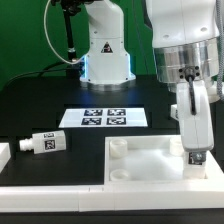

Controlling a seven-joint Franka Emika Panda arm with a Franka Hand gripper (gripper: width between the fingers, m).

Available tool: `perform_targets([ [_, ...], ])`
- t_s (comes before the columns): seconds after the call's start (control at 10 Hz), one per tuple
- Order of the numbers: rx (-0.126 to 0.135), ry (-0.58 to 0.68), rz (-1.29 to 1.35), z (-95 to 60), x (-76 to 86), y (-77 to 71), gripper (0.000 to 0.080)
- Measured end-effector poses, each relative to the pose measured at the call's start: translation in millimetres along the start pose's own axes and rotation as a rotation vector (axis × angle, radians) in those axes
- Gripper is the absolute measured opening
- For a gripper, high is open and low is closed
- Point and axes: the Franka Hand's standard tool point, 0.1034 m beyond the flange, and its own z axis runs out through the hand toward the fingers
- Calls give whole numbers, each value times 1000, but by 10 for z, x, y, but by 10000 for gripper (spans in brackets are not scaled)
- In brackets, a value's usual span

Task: Assemble one leg

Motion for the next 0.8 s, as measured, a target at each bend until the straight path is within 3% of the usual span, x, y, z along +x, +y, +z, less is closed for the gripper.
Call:
perform_targets([
  [0.2, 0, 0, 5, 1, 3, 1, 287],
  [0.3, 0, 0, -10, -1, 0, 2, 467],
  [0.4, 2, -2, -47, -24, -15, 1, 585],
  [0.5, 13, -12, -83, -141, -57, -44, 585],
  [0.6, 38, -27, -113, -327, -104, -110, 636],
  [0.7, 50, -33, -127, -425, -114, -129, 646],
  [0.8, 52, -32, -128, -419, -115, -130, 646],
])
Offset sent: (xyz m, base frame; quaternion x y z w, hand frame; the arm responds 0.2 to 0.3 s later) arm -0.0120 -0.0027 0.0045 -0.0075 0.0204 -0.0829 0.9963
